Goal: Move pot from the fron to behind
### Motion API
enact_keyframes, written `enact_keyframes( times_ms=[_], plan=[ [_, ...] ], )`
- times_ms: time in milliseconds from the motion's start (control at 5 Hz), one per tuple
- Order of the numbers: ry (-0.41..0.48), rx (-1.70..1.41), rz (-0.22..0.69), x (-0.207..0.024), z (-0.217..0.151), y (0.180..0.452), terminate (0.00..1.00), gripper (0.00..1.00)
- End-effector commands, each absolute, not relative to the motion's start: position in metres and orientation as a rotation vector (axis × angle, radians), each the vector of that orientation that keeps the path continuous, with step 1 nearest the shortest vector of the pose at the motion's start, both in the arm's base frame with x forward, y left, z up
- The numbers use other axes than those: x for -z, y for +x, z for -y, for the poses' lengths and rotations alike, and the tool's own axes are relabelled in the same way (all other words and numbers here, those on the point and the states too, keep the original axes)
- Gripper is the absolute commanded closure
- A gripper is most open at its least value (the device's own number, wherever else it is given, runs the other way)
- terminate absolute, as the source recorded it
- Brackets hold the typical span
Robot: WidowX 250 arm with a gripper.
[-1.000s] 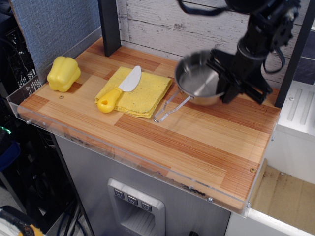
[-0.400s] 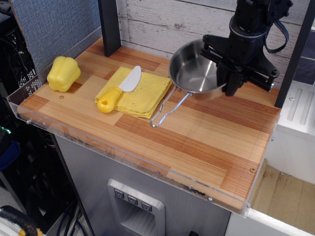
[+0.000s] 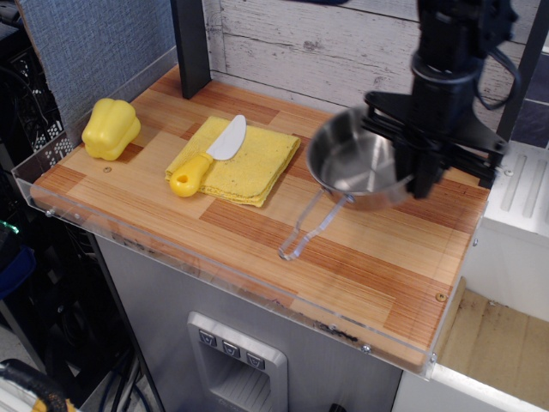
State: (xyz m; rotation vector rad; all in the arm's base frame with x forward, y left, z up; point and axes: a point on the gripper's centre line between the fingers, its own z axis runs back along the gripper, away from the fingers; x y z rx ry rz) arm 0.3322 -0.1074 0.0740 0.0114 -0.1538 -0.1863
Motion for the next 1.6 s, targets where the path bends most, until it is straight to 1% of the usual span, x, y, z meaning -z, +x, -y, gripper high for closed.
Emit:
enact_keyframes(
  times_ms=[0, 200, 600, 800, 1000, 1200, 1400],
  plan=[
    [0.035, 0.225, 0.114, -0.054, 0.129, 0.333, 0.0, 1.0],
    [0.064, 0.228, 0.06, -0.038, 0.13, 0.334, 0.0, 1.0],
    [0.087, 0.203, 0.035, -0.035, 0.117, 0.33, 0.0, 1.0],
    [0.063, 0.198, 0.033, -0.04, 0.107, 0.326, 0.0, 0.0],
    [0.045, 0.203, 0.082, -0.05, 0.104, 0.324, 0.0, 0.0],
    [0.035, 0.226, 0.17, -0.069, 0.1, 0.321, 0.0, 0.0],
    [0.025, 0.224, 0.234, -0.092, 0.093, 0.318, 0.0, 0.0]
  ],
)
